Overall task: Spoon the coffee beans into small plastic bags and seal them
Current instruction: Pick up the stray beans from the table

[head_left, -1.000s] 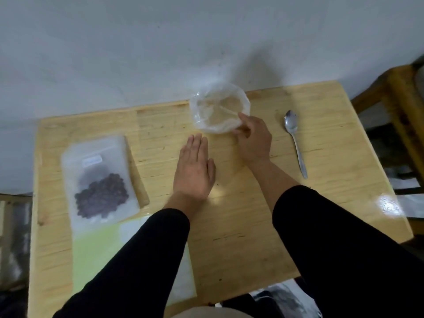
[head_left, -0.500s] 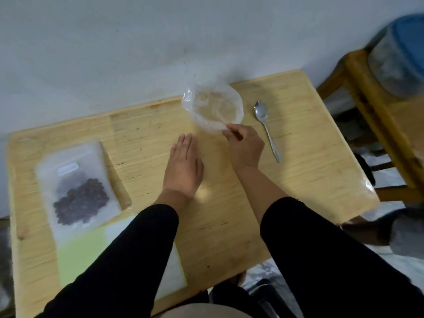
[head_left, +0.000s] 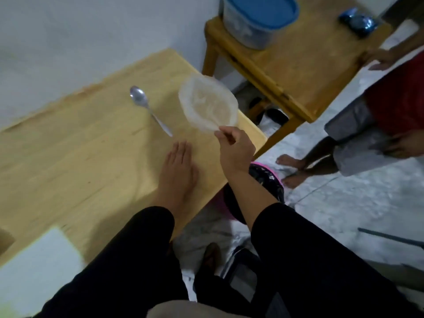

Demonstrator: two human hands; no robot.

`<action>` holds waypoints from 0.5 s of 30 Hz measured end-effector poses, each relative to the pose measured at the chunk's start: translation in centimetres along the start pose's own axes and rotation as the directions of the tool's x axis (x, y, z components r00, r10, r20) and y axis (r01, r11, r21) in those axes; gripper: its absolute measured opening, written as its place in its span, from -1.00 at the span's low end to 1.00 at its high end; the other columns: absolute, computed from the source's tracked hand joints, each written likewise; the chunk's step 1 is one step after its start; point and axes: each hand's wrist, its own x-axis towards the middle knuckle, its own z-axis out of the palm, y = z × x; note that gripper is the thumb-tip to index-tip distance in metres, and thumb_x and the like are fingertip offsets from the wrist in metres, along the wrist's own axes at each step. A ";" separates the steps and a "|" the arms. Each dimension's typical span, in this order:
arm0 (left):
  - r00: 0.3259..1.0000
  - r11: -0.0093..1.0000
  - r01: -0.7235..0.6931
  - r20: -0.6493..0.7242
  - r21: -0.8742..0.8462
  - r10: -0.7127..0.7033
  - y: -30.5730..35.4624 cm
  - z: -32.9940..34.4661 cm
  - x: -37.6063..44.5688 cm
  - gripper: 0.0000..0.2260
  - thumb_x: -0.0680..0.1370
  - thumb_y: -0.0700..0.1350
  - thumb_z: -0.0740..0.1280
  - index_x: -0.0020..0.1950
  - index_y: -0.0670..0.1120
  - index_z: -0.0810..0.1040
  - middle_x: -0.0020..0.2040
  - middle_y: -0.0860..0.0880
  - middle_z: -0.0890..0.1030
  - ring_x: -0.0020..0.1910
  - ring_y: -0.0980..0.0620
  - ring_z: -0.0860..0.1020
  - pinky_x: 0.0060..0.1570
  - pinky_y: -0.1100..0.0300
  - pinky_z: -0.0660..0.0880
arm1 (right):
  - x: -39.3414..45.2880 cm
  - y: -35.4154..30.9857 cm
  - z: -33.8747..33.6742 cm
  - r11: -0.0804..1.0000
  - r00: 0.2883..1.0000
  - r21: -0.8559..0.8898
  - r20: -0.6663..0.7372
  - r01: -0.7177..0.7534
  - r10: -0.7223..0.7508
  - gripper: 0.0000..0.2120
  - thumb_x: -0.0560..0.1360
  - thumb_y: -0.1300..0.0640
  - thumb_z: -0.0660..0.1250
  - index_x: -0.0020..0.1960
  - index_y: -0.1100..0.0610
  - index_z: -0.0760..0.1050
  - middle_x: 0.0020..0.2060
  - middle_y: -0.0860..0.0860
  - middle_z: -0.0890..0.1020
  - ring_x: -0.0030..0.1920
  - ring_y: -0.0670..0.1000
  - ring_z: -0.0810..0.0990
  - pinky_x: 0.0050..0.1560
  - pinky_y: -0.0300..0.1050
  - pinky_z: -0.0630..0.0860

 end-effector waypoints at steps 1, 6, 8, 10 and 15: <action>1.000 1.000 -0.024 0.019 0.011 0.024 1.2 0.8 0.0 -0.48 0.50 -0.07 0.03 0.31 -0.38 0.39 0.29 -0.36 0.44 0.30 -0.36 0.40 0.23 -0.21 0.36 | 0.0 1.2 -1.5 0.999 0.999 -0.005 -0.021 -0.038 0.038 -0.81 0.45 0.11 0.40 0.03 0.15 0.61 -0.06 0.05 0.64 -0.07 -0.07 0.55 -0.12 -0.62 0.32; 0.998 0.991 -0.039 0.058 0.125 0.032 5.8 4.3 0.1 -0.50 0.52 -0.06 0.03 0.35 -0.32 0.38 0.33 -0.29 0.43 0.33 -0.27 0.40 0.23 -0.17 0.36 | -0.8 7.5 -7.3 0.975 0.968 -0.035 -0.127 -0.221 0.215 -0.82 0.46 0.05 0.39 0.02 0.08 0.62 -0.05 -0.01 0.65 -0.03 -0.05 0.58 0.06 -0.20 0.49; 0.999 0.990 0.008 0.041 0.141 -0.014 6.8 5.1 0.5 -0.48 0.54 -0.05 0.01 0.42 -0.30 0.28 0.41 -0.28 0.34 0.41 -0.25 0.29 0.33 -0.16 0.23 | -1.5 9.6 -9.0 0.955 0.947 -0.022 -0.138 -0.296 0.290 -0.82 0.48 0.03 0.37 0.02 0.09 0.61 -0.06 -0.01 0.65 -0.05 -0.07 0.56 0.03 -0.21 0.48; 0.997 0.984 0.054 0.043 0.171 -0.062 7.2 5.7 0.7 -0.49 0.58 -0.07 0.01 0.48 -0.28 0.15 0.49 -0.24 0.20 0.48 -0.19 0.13 0.42 -0.10 0.04 | -2.5 11.7 -10.4 0.932 0.921 -0.009 -0.156 -0.362 0.356 -0.83 0.49 0.03 0.35 0.00 0.09 0.61 -0.07 0.02 0.65 -0.06 -0.03 0.59 0.00 -0.18 0.51; 0.999 0.984 0.034 -0.029 0.172 -0.029 7.4 6.3 0.4 -0.52 0.59 -0.11 0.09 0.48 -0.28 0.16 0.49 -0.25 0.18 0.49 -0.21 0.09 0.43 -0.10 0.00 | -4.0 15.8 -12.9 0.889 0.879 -0.050 -0.182 -0.456 0.440 -0.81 0.52 0.07 0.32 0.03 0.15 0.61 -0.08 0.05 0.65 -0.11 -0.05 0.55 -0.16 -0.53 0.26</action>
